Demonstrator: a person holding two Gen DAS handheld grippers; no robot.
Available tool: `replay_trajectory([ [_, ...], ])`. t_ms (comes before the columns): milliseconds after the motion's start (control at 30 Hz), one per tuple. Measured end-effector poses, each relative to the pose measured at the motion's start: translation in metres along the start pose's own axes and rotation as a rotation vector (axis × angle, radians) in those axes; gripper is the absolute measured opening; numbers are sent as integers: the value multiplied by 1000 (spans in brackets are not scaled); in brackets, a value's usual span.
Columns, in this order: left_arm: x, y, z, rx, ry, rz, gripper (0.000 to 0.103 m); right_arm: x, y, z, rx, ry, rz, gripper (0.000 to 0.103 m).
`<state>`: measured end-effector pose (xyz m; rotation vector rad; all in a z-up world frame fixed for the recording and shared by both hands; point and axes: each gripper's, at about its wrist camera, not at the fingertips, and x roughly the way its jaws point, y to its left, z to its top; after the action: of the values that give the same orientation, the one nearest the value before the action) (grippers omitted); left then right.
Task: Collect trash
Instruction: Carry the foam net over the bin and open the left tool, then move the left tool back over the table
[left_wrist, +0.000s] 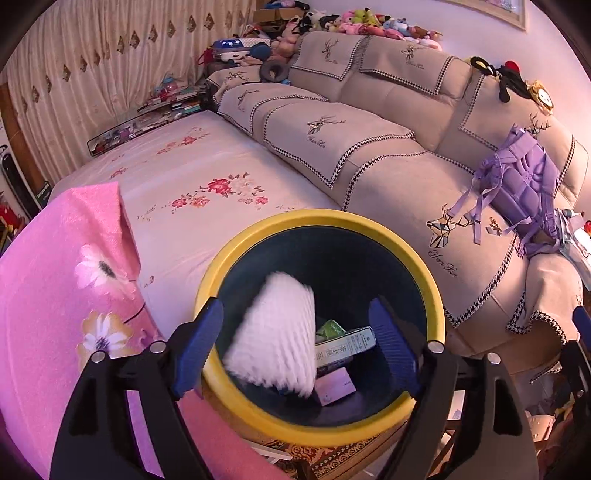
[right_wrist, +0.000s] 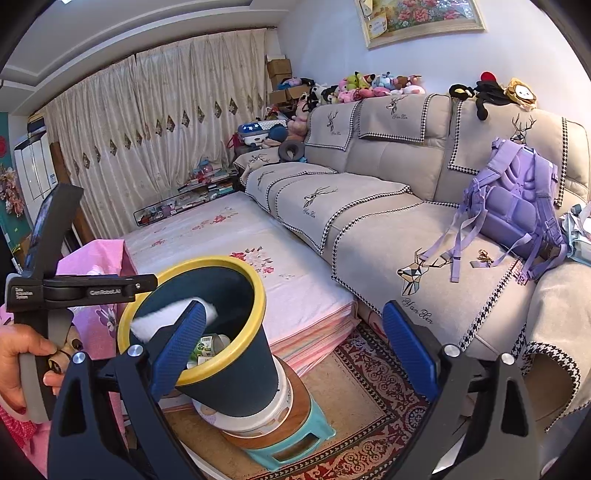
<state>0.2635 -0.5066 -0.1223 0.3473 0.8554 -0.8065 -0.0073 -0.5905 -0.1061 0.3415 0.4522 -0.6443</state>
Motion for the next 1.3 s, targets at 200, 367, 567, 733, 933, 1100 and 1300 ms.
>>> replay_trajectory([
  [200,-77,39,-36,-81,-126,17,84,-4,17,-2,-22,-2,31,91],
  [367,-146,88,-83,-190,-243,116,88,-8,38,-2,-50,3,71,91],
  [567,-229,155,-156,-285,-357,325,91,-17,83,-8,-119,1,145,91],
  [733,-288,215,-218,-365,-419,511,93,-25,125,-10,-175,2,210,91],
  [933,-332,284,-293,-487,-417,707,93,-34,185,-10,-256,-3,308,91],
  [1100,-344,319,-334,-541,-430,812,93,-40,237,-10,-298,19,421,91],
  [1300,-355,333,-358,-627,-489,801,93,-46,300,-18,-341,46,528,91],
])
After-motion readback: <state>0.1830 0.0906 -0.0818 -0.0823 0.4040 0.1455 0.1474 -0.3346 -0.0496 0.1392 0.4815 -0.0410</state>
